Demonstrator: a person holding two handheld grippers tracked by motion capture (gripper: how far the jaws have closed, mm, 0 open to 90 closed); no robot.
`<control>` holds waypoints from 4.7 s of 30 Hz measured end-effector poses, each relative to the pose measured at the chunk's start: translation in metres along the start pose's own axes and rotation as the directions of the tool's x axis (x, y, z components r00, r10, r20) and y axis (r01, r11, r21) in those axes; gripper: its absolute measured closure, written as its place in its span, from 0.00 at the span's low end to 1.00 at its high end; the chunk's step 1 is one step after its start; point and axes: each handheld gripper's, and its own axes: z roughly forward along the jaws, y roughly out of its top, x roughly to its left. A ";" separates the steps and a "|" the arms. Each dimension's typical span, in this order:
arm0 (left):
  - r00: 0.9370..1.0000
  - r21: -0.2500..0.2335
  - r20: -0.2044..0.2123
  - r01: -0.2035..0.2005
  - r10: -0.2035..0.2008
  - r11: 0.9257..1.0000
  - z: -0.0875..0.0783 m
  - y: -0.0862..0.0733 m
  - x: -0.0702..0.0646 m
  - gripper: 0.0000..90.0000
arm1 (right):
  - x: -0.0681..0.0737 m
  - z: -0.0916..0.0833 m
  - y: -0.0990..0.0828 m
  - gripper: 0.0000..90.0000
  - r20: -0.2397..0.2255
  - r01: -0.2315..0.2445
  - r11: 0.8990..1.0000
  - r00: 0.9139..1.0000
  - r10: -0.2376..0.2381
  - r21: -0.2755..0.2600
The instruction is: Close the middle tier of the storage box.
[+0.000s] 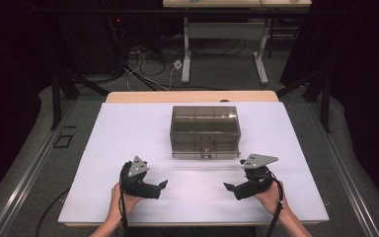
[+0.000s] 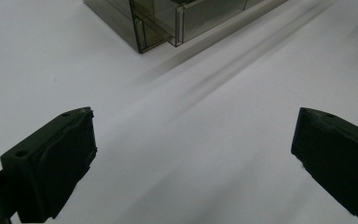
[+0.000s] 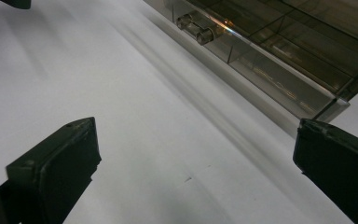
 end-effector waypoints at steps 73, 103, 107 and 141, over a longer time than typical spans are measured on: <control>1.000 0.018 -0.001 -0.019 0.019 1.000 0.002 -0.001 0.002 0.00 | -0.011 0.053 0.032 1.00 0.131 -0.040 0.997 0.991 0.032 0.062; 1.000 0.026 -0.004 -0.014 0.014 1.000 0.002 -0.002 0.002 0.00 | -0.014 0.057 0.034 1.00 0.159 -0.045 0.997 0.987 0.036 0.057; 1.000 0.017 -0.025 -0.016 0.016 1.000 0.002 -0.002 0.002 0.00 | -0.014 0.058 0.033 1.00 0.152 -0.051 0.995 0.988 0.039 0.081; 0.999 0.016 -0.028 -0.015 0.015 1.000 0.001 -0.002 0.005 0.00 | -0.019 0.073 0.048 1.00 0.169 -0.033 0.994 0.986 0.015 0.106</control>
